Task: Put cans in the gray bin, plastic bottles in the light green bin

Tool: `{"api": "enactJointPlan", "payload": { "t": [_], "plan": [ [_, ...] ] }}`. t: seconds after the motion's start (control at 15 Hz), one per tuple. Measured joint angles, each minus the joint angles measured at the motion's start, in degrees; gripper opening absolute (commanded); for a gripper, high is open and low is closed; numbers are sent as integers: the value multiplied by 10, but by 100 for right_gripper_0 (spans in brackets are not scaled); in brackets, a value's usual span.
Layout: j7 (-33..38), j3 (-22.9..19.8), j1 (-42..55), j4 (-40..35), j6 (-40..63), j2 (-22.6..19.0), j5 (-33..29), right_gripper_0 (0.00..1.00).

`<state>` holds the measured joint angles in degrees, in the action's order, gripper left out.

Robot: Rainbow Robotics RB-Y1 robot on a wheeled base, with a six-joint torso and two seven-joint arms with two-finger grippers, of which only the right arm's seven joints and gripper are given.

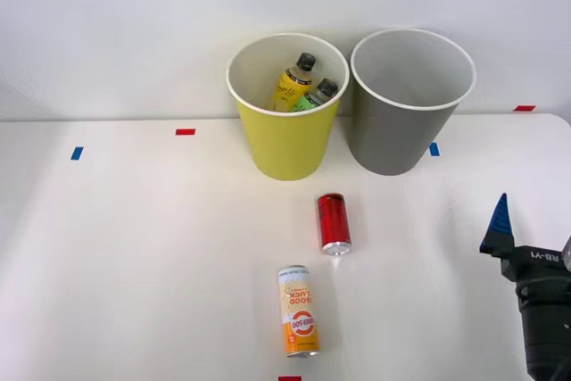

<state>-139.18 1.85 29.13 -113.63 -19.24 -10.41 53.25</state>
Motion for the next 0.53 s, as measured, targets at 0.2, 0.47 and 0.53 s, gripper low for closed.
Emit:
{"api": "enactJointPlan", "payload": {
  "t": [0.2,0.47,0.53],
  "plan": [
    [-1,-10,1,9,0,-20,-5,100],
    [0,-23,1,23,2,-18,-60,100],
    [8,-32,1,25,8,-10,-102,100]
  ]
}}
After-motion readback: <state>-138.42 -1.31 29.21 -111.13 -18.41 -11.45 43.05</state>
